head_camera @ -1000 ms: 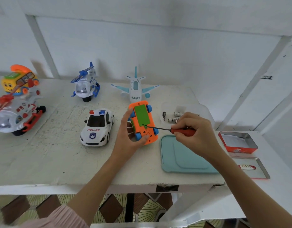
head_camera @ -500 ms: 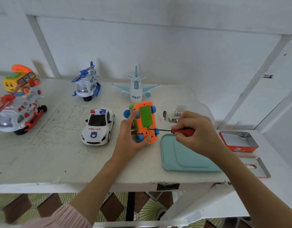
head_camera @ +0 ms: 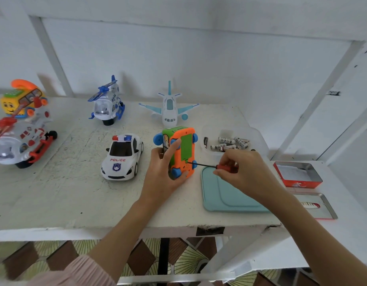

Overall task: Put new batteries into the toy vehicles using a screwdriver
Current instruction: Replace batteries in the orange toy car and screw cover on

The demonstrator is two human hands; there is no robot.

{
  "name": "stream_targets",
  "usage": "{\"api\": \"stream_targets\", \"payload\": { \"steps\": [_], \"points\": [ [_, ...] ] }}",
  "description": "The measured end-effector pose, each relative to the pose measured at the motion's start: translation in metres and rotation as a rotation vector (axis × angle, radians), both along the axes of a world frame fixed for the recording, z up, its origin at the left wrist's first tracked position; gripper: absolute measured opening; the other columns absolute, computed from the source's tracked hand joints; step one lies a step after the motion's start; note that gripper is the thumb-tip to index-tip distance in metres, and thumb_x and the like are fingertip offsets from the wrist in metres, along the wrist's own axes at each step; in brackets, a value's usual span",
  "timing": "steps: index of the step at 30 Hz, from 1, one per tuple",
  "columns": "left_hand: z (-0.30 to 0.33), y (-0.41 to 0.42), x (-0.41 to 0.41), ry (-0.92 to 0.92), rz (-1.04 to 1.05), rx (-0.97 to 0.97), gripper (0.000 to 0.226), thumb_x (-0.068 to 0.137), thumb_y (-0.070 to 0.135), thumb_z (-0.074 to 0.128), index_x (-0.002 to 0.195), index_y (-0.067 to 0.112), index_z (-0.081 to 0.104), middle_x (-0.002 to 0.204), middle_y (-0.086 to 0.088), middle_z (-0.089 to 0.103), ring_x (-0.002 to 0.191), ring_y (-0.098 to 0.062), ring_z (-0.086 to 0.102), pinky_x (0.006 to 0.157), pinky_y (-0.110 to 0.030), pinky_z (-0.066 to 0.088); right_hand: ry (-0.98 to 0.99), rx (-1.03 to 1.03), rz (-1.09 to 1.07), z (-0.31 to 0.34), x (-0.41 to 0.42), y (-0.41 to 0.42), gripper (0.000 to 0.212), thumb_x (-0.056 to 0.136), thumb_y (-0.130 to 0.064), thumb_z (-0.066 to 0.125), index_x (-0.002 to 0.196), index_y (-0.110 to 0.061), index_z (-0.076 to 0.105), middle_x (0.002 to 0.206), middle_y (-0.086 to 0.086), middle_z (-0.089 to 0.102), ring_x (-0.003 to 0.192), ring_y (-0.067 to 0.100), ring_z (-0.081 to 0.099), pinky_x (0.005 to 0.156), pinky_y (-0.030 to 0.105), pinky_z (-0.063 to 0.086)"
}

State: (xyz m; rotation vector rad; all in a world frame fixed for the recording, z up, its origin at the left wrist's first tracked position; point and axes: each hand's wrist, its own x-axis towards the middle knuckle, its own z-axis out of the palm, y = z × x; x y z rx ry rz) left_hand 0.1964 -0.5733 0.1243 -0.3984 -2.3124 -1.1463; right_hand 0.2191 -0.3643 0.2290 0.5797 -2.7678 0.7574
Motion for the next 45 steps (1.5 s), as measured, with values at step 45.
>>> {"api": "stream_targets", "payload": {
  "steps": [45],
  "points": [
    [0.0005,-0.0003,0.0025,-0.009,-0.008,0.019,0.088,0.076,0.020,0.079,0.135,0.045,0.019,0.117,-0.002,0.035,0.099,-0.019,0.052,0.070,-0.021,0.050,0.024,0.121,-0.051,-0.0046,0.0023,-0.0021,0.020,0.080,-0.030,0.068,0.082,-0.014,0.057,0.078,-0.008,0.056,0.073,0.014,0.054,0.068,0.034,0.049]
  ]
}}
